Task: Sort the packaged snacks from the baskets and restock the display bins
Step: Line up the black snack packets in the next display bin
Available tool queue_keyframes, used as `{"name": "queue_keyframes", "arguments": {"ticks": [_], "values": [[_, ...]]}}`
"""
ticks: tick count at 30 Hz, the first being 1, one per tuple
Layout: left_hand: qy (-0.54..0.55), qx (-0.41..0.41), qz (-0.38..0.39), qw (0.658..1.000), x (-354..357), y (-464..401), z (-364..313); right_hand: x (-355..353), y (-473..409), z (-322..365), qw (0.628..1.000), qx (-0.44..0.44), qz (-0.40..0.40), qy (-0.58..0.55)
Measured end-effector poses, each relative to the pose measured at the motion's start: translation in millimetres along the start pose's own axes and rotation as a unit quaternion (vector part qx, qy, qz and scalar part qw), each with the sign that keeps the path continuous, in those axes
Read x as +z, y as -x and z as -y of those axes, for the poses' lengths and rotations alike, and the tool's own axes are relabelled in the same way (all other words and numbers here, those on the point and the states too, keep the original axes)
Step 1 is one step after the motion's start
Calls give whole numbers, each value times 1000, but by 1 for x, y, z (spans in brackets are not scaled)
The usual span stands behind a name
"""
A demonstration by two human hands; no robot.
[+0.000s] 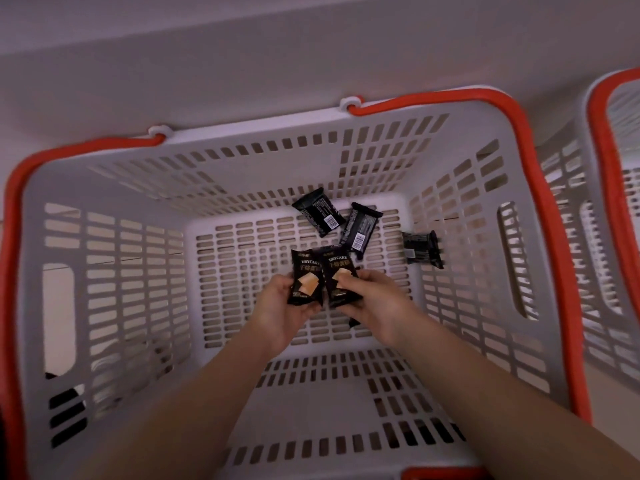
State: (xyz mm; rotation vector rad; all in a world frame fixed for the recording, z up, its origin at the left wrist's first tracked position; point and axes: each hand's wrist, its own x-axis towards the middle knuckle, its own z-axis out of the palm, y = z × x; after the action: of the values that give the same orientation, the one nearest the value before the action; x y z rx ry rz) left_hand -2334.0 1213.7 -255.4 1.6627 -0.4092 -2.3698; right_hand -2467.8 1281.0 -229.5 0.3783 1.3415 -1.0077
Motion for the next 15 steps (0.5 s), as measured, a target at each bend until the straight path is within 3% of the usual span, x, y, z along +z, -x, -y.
{"name": "queue_keyframes", "arguments": {"ticks": [3, 6, 9, 11, 13, 15], "values": [[-104, 24, -4, 994, 8, -1, 3, 2, -5, -6, 997, -16, -23, 66], [-207, 51, -23, 977, 7, -1, 5, 3, -8, -6, 955, -114, -35, 270], [-293, 93, -58, 950, -2, -2, 6, -4, -12, -4, 856, -208, -62, 469], [-357, 121, -104, 920, -9, -2, 4, -12, -18, -5, 758, -239, -135, 592], [-419, 141, -139, 886, -18, -3, 1, -18, -21, -9, 687, -201, -173, 676], [-468, 157, -153, 856, -27, -2, -3, -23, -24, -13, 660, -146, -166, 718]]}}
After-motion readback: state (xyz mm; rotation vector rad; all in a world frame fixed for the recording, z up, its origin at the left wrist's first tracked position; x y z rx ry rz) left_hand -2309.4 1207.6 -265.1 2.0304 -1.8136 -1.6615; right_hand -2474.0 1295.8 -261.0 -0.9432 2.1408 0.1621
